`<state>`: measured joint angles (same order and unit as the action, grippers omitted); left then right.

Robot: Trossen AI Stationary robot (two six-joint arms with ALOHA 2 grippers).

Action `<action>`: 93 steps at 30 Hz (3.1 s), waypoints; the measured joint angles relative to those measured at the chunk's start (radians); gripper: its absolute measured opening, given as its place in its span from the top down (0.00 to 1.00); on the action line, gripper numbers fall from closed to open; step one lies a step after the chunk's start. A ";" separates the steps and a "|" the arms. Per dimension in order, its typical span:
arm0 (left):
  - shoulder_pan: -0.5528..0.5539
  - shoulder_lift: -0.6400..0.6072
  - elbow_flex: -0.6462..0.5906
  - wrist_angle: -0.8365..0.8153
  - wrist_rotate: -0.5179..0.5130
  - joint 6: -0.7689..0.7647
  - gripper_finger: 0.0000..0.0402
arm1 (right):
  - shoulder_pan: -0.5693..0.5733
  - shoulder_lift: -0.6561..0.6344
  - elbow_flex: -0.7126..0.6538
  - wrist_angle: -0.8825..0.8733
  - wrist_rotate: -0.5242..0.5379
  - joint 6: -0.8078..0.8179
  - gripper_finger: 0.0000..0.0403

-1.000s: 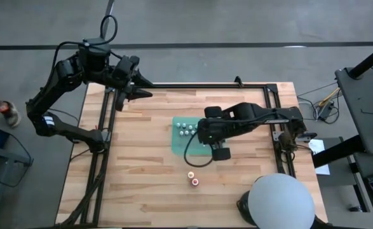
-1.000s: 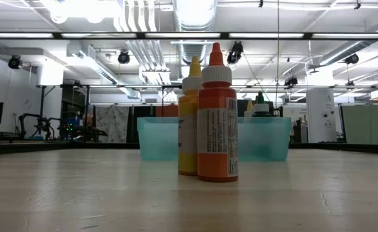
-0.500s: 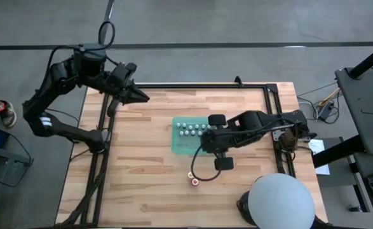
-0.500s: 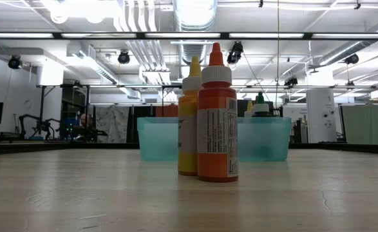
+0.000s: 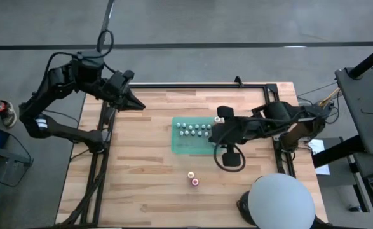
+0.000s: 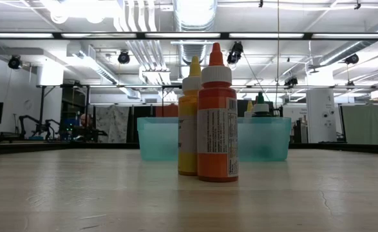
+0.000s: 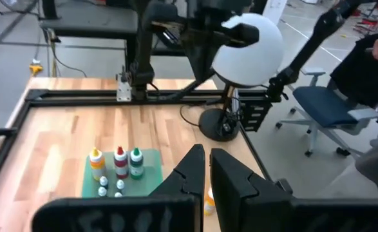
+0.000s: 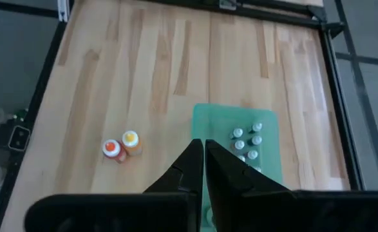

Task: Pick & Place food coloring
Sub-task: Put the big yellow food coloring bottle into the green container

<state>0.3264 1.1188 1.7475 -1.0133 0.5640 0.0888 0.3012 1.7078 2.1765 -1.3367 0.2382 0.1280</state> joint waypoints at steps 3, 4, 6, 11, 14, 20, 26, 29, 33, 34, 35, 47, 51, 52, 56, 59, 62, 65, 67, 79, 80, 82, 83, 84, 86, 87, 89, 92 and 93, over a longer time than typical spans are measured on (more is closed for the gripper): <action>-0.020 -0.021 -0.058 0.036 -0.002 -0.013 1.00 | 0.000 -0.034 -0.073 0.069 -0.004 -0.001 0.98; -0.026 -0.027 -0.077 0.053 -0.003 -0.017 1.00 | 0.000 -0.047 -0.107 0.106 -0.010 -0.004 0.98; -0.038 -0.045 -0.119 0.099 -0.006 -0.035 1.00 | 0.000 -0.081 -0.182 0.196 -0.037 -0.016 0.98; -0.063 -0.091 -0.211 0.196 -0.090 -0.076 1.00 | -0.013 -0.172 -0.390 0.409 -0.067 -0.005 0.98; -0.078 -0.114 -0.270 0.236 -0.159 -0.110 1.00 | -0.024 -0.228 -0.505 0.511 -0.092 0.034 0.98; -0.123 -0.139 -0.379 0.302 -0.218 -0.162 1.00 | -0.047 -0.329 -0.721 0.688 -0.145 0.135 0.98; -0.201 -0.140 -0.450 0.351 -0.297 -0.204 1.00 | -0.047 -0.392 -0.885 0.812 -0.145 0.187 0.98; -0.255 -0.134 -0.461 0.365 -0.350 -0.219 1.00 | -0.046 -0.410 -0.941 0.846 -0.145 0.214 0.98; -0.335 -0.112 -0.462 0.364 -0.418 -0.229 1.00 | -0.046 -0.416 -0.973 0.854 -0.144 0.216 0.98; -0.355 -0.103 -0.462 0.363 -0.432 -0.231 1.00 | -0.047 -0.416 -0.976 0.853 -0.143 0.213 0.98; -0.373 -0.095 -0.462 0.364 -0.444 -0.237 1.00 | -0.046 -0.416 -0.976 0.854 -0.143 0.212 0.98; -0.492 0.070 -0.462 0.372 -0.448 -0.240 1.00 | -0.047 -0.426 -0.975 0.835 -0.142 0.209 0.98; -0.491 0.108 -0.459 0.386 -0.354 -0.229 1.00 | -0.046 -0.449 -0.975 0.799 -0.142 0.212 0.98; -0.491 0.115 -0.459 0.394 -0.316 -0.216 1.00 | -0.046 -0.456 -0.975 0.788 -0.142 0.213 0.98; -0.492 0.154 -0.459 0.422 -0.246 -0.194 0.99 | -0.046 -0.487 -0.979 0.747 -0.142 0.213 0.98; -0.490 0.180 -0.459 0.421 -0.245 -0.184 0.96 | -0.043 -0.510 -0.987 0.739 -0.142 0.212 0.98; -0.491 0.205 -0.459 0.421 -0.247 -0.168 0.91 | -0.039 -0.538 -1.003 0.737 -0.142 0.209 0.98; -0.491 0.232 -0.452 0.423 -0.247 -0.169 0.85 | -0.039 -0.576 -1.033 0.737 -0.142 0.213 0.98; -0.491 0.248 -0.450 0.421 -0.248 -0.169 0.81 | -0.039 -0.604 -1.059 0.735 -0.142 0.214 0.98; -0.492 0.307 -0.448 0.422 -0.206 -0.146 0.68 | -0.040 -0.812 -1.230 0.737 -0.132 0.315 0.98; -0.492 0.308 -0.448 0.422 -0.183 -0.149 0.68 | -0.040 -0.824 -1.240 0.735 -0.131 0.322 0.98; -0.492 0.308 -0.448 0.420 -0.102 -0.168 0.66 | -0.040 -0.837 -1.251 0.734 -0.130 0.330 0.98; -0.492 0.308 -0.448 0.421 -0.070 -0.169 0.65 | -0.040 -0.840 -1.253 0.733 -0.130 0.332 0.98; -0.492 0.308 -0.448 0.422 -0.052 -0.176 0.64 | -0.040 -0.843 -1.253 0.734 -0.130 0.332 0.98; -0.494 0.308 -0.448 0.422 -0.048 -0.176 0.64 | -0.040 -0.845 -1.253 0.737 -0.129 0.332 0.98; -0.493 0.307 -0.448 0.421 -0.048 -0.176 0.64 | -0.040 -0.844 -1.253 0.737 -0.127 0.332 0.98; -0.491 0.306 -0.448 0.422 -0.053 -0.175 0.64 | -0.040 -0.842 -1.253 0.736 -0.126 0.331 0.98; -0.487 0.305 -0.448 0.422 -0.056 -0.178 0.64 | -0.040 -0.840 -1.253 0.738 -0.124 0.332 0.98; -0.487 0.305 -0.448 0.422 -0.056 -0.179 0.64 | -0.040 -0.839 -1.253 0.738 -0.124 0.332 0.98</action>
<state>-0.1608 1.4235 1.2991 -0.5915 0.5076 -0.0898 0.2615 0.8692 0.9230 -0.5990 0.1143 0.4603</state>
